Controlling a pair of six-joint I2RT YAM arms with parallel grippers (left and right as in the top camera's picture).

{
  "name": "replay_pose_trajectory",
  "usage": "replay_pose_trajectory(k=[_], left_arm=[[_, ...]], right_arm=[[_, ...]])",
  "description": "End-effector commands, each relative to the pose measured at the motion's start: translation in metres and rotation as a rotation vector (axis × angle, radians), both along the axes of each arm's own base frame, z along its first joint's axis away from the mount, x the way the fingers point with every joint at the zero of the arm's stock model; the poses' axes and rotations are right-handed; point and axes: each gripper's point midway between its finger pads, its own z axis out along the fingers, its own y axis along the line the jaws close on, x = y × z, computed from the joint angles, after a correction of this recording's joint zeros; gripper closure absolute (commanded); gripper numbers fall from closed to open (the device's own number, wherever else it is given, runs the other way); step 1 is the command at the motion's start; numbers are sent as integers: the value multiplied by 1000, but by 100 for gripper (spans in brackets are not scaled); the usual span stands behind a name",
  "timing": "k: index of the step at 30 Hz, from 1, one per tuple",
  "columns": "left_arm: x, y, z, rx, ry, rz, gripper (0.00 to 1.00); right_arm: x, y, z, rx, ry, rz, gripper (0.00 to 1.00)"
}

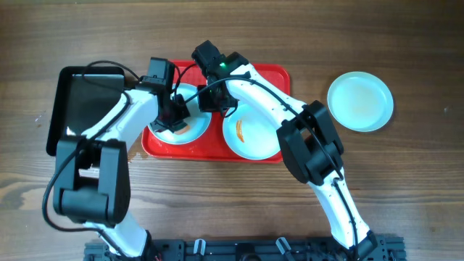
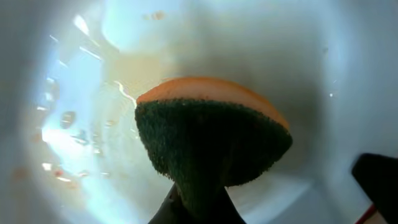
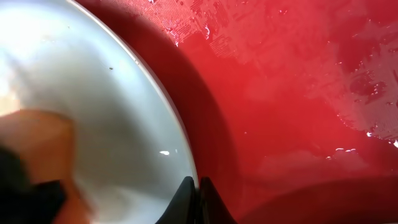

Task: Clean dirty plates on tray and stack at the side
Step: 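Scrub the plate with the sponge while the right gripper steadies it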

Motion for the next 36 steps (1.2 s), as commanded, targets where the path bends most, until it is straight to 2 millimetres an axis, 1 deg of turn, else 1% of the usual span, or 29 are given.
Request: replay_pose_trajectory(k=[1,2,4,5,6,8,10,12,14,16,18,21,22,23,24,26,29,31,33,36], left_arm=[[-12,-4,-20,-11,69,-55,96],[-16,4,-24,34,88,-49,96],[-24,28,-26,174,120,-35,96],[-27,48,-24,284,131,-26,96],[-30,62,-21,366,137,-21,96],[-30,84,-15,482,138,-8,96],[-28,99,-10,562,121,22,96],[-24,109,-4,621,104,32,96],[-17,116,8,676,87,38,96],[-8,120,27,708,67,69,96],[2,120,49,705,27,129,96],[16,118,80,684,-49,167,96],[17,116,91,660,-84,208,96],[16,110,95,614,-97,219,96],[14,102,96,553,-93,212,96],[2,67,91,336,-41,173,96],[-7,26,82,114,20,119,96],[-12,18,76,99,38,101,96],[-17,15,70,104,48,92,96],[-19,16,67,102,55,119,96]], right_arm=[[0,-9,-18,-44,15,-21,96],[0,-9,-18,-44,16,-20,96],[0,-9,-18,-44,16,-20,96],[0,-9,-18,-44,16,-20,96],[0,-9,-18,-44,16,-20,96],[0,-9,-18,-44,15,-20,96],[0,-9,-18,-44,16,-20,96],[0,-9,-18,-45,16,-20,96],[0,-9,-18,-43,14,-22,96],[2,-10,-18,-42,14,-28,96],[3,-13,-18,-44,19,-38,96],[3,-14,-18,-46,20,-40,96],[4,-14,-18,-45,20,-39,96],[4,-14,-18,-45,19,-38,96],[4,-13,-18,-43,16,-33,96],[6,-12,-18,-38,10,-33,96],[5,-1,-14,25,23,-24,96],[4,7,-12,71,37,-14,96],[4,6,-12,71,37,-14,96],[9,1,-12,72,37,-30,96]])
